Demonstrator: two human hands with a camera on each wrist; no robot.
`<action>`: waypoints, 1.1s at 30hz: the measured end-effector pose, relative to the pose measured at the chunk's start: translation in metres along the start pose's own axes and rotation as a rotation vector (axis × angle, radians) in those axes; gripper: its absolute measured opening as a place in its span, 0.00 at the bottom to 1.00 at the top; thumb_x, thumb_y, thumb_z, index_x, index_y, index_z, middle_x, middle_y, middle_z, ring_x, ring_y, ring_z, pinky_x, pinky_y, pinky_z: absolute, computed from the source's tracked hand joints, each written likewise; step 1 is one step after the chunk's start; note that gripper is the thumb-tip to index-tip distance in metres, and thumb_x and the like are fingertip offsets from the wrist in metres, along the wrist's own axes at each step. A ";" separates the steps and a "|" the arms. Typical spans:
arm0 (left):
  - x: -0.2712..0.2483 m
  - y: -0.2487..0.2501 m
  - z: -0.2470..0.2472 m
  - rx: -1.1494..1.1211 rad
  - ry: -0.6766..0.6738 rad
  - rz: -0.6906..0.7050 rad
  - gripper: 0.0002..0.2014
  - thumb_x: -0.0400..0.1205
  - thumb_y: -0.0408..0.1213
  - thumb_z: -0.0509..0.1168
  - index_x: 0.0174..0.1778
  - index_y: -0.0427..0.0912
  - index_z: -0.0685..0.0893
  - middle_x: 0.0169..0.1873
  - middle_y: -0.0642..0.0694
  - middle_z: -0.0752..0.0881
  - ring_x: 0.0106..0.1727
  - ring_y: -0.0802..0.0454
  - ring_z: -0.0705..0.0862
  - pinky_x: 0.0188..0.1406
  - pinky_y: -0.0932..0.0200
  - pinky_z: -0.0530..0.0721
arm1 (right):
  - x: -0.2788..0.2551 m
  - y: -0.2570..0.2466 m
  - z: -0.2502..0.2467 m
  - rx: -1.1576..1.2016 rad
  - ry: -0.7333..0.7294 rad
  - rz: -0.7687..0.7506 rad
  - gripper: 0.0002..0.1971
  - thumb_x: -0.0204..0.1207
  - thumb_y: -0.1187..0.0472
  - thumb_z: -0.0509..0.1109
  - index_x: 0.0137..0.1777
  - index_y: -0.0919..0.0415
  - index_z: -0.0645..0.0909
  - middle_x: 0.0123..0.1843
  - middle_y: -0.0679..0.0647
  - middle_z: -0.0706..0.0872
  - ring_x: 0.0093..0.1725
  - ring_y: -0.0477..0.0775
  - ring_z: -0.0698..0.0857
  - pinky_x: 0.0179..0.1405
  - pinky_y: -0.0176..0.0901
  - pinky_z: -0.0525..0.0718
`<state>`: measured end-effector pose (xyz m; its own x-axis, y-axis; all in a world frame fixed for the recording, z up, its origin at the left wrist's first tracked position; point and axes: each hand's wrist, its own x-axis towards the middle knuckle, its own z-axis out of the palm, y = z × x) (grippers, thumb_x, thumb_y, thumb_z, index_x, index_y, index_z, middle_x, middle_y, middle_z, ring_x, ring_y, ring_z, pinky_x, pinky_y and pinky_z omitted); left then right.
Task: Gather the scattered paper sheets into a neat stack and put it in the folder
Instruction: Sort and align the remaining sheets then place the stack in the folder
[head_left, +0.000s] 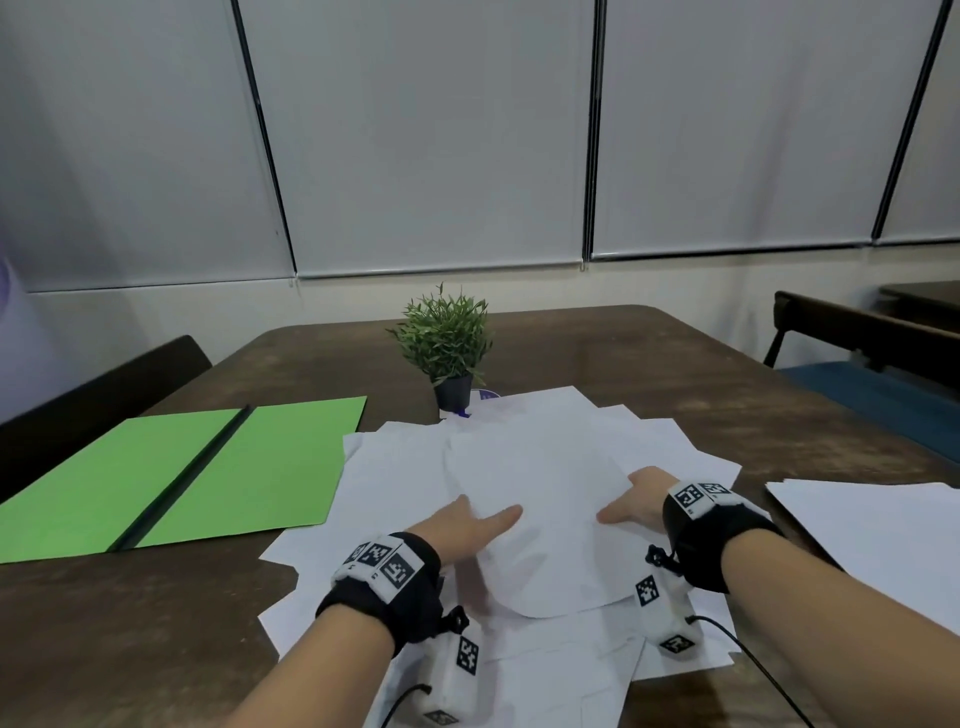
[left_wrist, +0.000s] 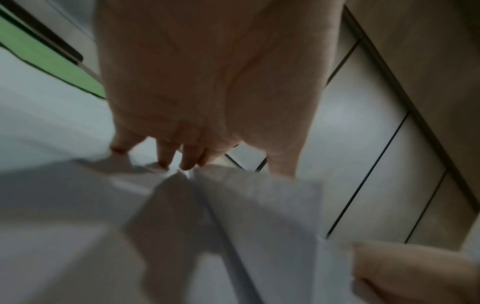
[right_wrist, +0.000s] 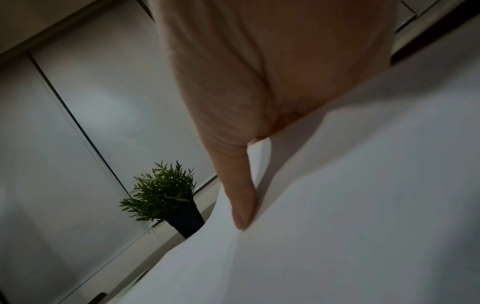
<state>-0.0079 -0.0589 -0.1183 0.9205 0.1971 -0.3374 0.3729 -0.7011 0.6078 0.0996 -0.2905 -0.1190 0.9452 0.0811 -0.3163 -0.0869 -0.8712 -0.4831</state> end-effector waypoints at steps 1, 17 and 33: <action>0.001 0.002 0.000 -0.108 0.005 0.016 0.48 0.76 0.69 0.59 0.82 0.38 0.56 0.81 0.46 0.63 0.80 0.47 0.64 0.76 0.57 0.63 | 0.000 -0.001 0.002 -0.013 -0.001 0.013 0.31 0.55 0.47 0.83 0.57 0.60 0.83 0.55 0.54 0.87 0.57 0.60 0.85 0.63 0.49 0.81; 0.004 -0.030 -0.010 0.142 0.145 -0.113 0.41 0.77 0.67 0.59 0.76 0.38 0.67 0.72 0.44 0.74 0.72 0.44 0.73 0.67 0.54 0.72 | -0.008 -0.024 0.010 -0.171 -0.041 0.036 0.17 0.58 0.47 0.85 0.31 0.56 0.81 0.44 0.52 0.88 0.45 0.58 0.87 0.46 0.42 0.82; 0.012 -0.035 -0.017 -0.387 0.360 -0.137 0.50 0.60 0.46 0.81 0.74 0.38 0.62 0.67 0.38 0.74 0.65 0.38 0.79 0.60 0.48 0.84 | -0.015 -0.031 0.017 0.000 0.010 0.033 0.30 0.68 0.54 0.79 0.67 0.65 0.75 0.64 0.59 0.83 0.63 0.62 0.81 0.60 0.45 0.79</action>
<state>-0.0074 -0.0204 -0.1311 0.8167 0.5390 -0.2061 0.4457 -0.3622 0.8186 0.0833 -0.2564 -0.1131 0.9450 0.0471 -0.3238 -0.1184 -0.8733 -0.4726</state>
